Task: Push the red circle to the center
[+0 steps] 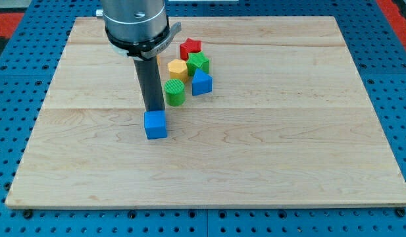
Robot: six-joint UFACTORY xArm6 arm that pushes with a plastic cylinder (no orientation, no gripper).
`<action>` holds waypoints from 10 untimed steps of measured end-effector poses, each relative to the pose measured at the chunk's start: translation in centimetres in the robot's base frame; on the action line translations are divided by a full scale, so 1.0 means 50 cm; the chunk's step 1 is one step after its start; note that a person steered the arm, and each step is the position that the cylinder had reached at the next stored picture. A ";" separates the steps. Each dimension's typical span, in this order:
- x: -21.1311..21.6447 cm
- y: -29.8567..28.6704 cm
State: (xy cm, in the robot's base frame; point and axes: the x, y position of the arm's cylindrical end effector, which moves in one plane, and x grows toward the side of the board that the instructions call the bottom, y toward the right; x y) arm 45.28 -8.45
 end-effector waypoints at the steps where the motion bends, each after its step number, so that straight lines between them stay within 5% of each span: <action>1: 0.014 0.039; 2: 0.029 -0.096; 3: 0.139 0.071; 4: 0.144 0.261; 6: 0.114 0.018; 7: 0.066 0.209; 9: 0.009 0.185; 10: 0.034 0.282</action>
State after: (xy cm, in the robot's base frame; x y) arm 46.98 5.67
